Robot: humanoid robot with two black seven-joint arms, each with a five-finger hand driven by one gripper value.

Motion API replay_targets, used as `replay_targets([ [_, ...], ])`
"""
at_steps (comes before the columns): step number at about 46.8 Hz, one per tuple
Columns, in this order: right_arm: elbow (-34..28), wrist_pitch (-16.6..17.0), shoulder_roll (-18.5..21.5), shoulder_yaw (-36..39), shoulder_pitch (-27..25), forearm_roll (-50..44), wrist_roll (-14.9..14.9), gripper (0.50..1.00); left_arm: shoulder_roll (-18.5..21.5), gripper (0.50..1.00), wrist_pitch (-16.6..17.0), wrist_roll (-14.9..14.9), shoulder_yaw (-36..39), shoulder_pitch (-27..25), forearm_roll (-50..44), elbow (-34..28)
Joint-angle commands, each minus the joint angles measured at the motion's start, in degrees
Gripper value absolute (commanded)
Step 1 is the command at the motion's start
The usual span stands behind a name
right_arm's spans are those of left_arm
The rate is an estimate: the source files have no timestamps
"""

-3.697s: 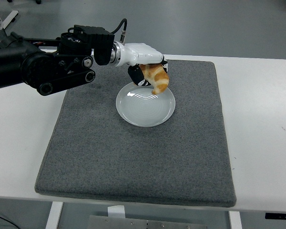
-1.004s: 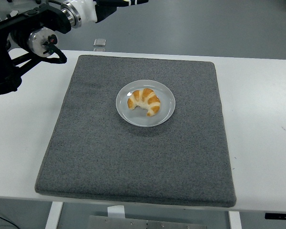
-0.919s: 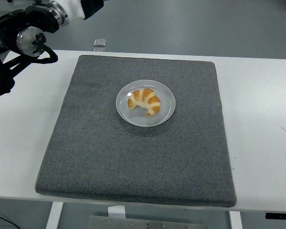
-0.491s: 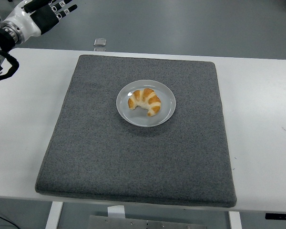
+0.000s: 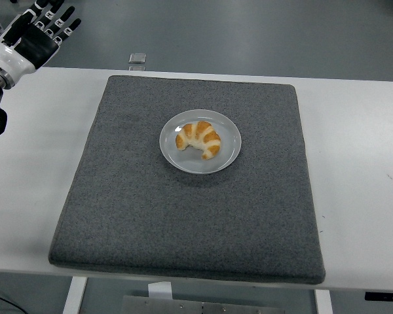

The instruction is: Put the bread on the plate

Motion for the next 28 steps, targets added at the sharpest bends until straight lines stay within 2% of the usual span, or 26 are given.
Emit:
replay_targets([
  [1,0.0,0.0,0.0,0.0,-0.07,0.0,0.01,0.954,-1.64,1.0,-0.95,-0.07,0.0,0.11,-0.04,3.82],
  [9,0.17,0.7,0.0,0.44,0.02,0.0,0.01,0.954,-3.93,1.0,-1.13,-0.16,0.0,0.37,0.49,6.81],
  [15,3.51,1.32,0.0,0.44,0.02,-0.18,0.01,0.954,-4.9,1.0,-1.04,-0.77,0.18,0.64,0.67,7.08],
  [21,3.6,1.32,0.0,0.18,0.02,-0.18,0.01,0.954,-6.13,1.0,-0.95,-1.56,0.18,0.72,0.84,7.52],
  [28,3.6,1.32,0.0,0.26,0.02,-0.18,0.1,0.954,-7.27,1.0,1.33,-2.79,0.09,0.46,0.84,7.78],
])
